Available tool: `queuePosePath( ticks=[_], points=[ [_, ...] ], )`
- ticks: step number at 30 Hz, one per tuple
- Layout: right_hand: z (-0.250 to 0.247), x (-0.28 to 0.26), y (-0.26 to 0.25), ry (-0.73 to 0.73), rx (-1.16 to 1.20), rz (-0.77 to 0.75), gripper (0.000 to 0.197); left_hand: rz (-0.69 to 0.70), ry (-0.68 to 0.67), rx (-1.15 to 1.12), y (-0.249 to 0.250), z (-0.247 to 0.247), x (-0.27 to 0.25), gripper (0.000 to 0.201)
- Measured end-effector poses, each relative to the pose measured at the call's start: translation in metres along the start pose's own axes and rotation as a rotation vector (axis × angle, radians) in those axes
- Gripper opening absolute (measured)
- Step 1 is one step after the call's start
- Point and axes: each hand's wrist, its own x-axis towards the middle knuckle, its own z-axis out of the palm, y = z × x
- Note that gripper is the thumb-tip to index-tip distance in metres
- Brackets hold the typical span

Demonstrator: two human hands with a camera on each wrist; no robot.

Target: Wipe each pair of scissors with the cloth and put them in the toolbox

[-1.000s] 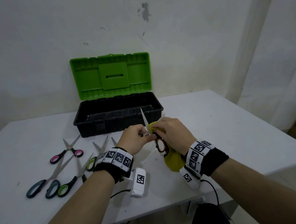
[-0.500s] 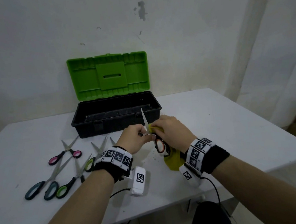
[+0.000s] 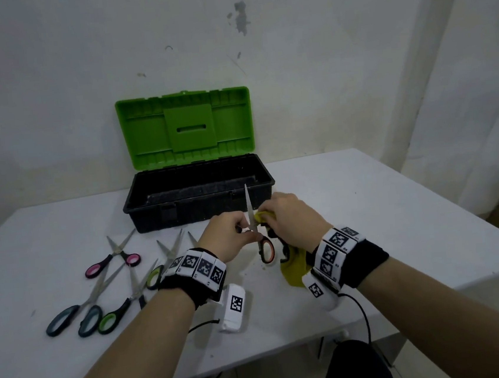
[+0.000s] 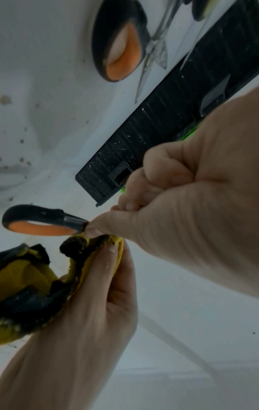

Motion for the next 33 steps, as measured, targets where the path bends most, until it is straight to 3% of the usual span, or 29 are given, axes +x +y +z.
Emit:
queuePosePath(
  ticks=[5,7,10,12,14,19,21,25,28,33],
  points=[
    [-0.015,0.007,0.020,0.154,0.009,0.160,0.025,-0.049,-0.015,-0.047,-0.003,-0.003,0.000,0.038],
    [-0.016,0.001,0.020,0.216,0.131,0.035,0.022,-0.091,-0.056,-0.180,-0.006,-0.003,0.001,0.037],
    [-0.010,-0.011,0.011,0.129,0.175,-0.237,0.017,-0.145,-0.138,-0.429,-0.005,-0.003,0.002,0.034],
    [-0.006,-0.013,0.012,0.115,0.155,-0.301,0.016,-0.153,-0.168,-0.524,-0.002,-0.003,0.002,0.031],
    [-0.007,-0.010,0.020,0.190,0.161,-0.262,0.016,-0.153,-0.164,-0.538,0.000,-0.003,0.001,0.030],
    [-0.014,0.001,0.032,0.404,0.199,0.029,0.018,-0.152,-0.159,-0.477,-0.004,-0.005,0.003,0.035],
    [-0.013,-0.002,0.024,0.394,0.214,-0.025,0.017,-0.158,-0.151,-0.433,-0.005,-0.005,0.003,0.037],
    [-0.001,-0.011,0.008,0.204,0.161,-0.140,0.019,-0.109,-0.138,-0.327,-0.002,-0.003,0.001,0.036],
    [-0.002,-0.007,0.013,0.197,0.139,-0.049,0.021,-0.079,-0.124,-0.245,-0.004,-0.004,0.000,0.035],
    [-0.014,0.001,0.040,0.255,0.133,0.160,0.020,-0.159,-0.115,-0.250,-0.011,-0.008,-0.001,0.036]
  ],
)
